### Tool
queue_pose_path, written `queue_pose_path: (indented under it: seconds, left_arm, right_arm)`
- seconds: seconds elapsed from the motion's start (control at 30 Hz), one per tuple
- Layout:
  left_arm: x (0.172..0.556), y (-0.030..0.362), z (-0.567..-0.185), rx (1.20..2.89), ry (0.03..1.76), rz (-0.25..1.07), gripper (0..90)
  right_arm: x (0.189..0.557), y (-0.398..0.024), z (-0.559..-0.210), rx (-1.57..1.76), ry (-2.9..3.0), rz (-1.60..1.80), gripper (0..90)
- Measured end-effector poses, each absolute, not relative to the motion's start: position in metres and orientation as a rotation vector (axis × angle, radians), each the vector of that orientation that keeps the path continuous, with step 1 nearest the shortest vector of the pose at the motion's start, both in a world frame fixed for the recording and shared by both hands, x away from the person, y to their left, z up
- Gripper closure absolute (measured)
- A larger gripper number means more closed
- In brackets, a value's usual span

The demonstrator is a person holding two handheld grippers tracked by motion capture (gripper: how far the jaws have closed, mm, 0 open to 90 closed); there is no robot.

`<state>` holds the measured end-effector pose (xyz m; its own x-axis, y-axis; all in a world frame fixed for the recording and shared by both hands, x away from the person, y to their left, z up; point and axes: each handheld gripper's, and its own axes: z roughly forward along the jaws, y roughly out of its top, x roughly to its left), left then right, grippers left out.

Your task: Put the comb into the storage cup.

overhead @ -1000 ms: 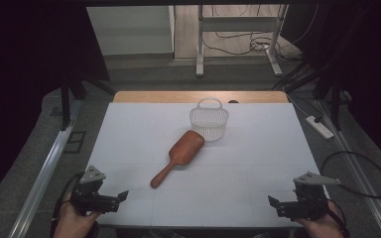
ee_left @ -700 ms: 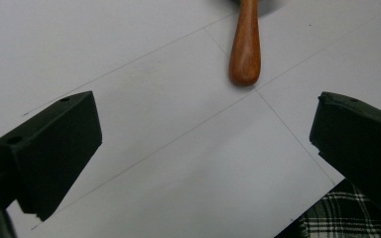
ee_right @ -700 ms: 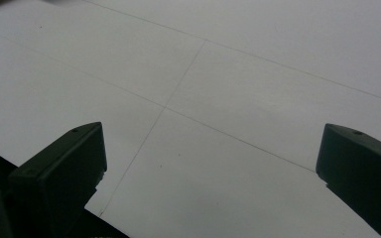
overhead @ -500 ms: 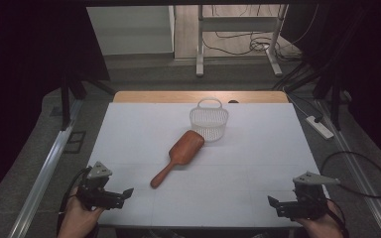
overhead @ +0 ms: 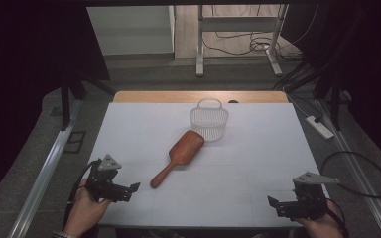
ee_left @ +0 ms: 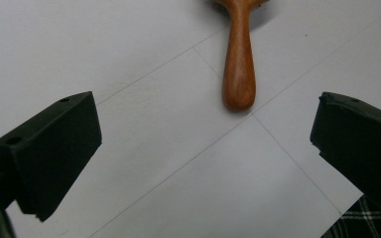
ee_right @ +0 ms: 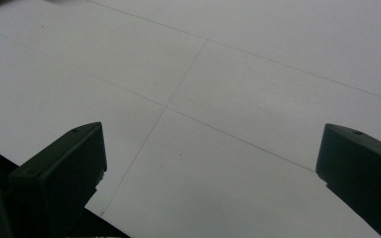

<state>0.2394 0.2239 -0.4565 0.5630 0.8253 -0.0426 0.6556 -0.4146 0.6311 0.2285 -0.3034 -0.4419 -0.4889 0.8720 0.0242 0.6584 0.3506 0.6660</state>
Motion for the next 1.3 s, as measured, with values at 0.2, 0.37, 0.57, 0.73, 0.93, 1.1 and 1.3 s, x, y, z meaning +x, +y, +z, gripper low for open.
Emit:
queue_pose_path:
  seconds: [0.2,0.37,0.57,0.73,0.93,1.1,1.3]
  left_arm:
    - [0.249,0.219,-0.456,2.183,1.189,0.331,0.0]
    - [0.257,0.213,-0.455,2.196,1.184,0.328,0.0]
    - [0.267,0.204,-0.456,2.224,1.172,0.326,0.0]
    - [0.274,0.197,-0.455,2.249,1.153,0.320,0.0]
    - [0.284,0.187,-0.457,2.292,1.119,0.299,0.0]
    - [0.290,0.182,-0.457,2.306,1.098,0.286,0.0]
    - [0.298,0.176,-0.459,2.335,1.077,0.274,0.0]
  right_arm:
    - [0.228,-0.303,-0.442,1.347,2.288,0.888,0.0]
    - [0.229,-0.303,-0.442,1.345,2.290,0.887,0.0]
    - [0.229,-0.302,-0.442,1.344,2.293,0.886,0.0]
    - [0.229,-0.302,-0.442,1.343,2.294,0.886,0.0]
    - [0.229,-0.303,-0.442,1.344,2.294,0.888,0.0]
    - [0.229,-0.303,-0.442,1.344,2.297,0.887,0.0]
    - [0.229,-0.303,-0.442,1.343,2.298,0.890,0.0]
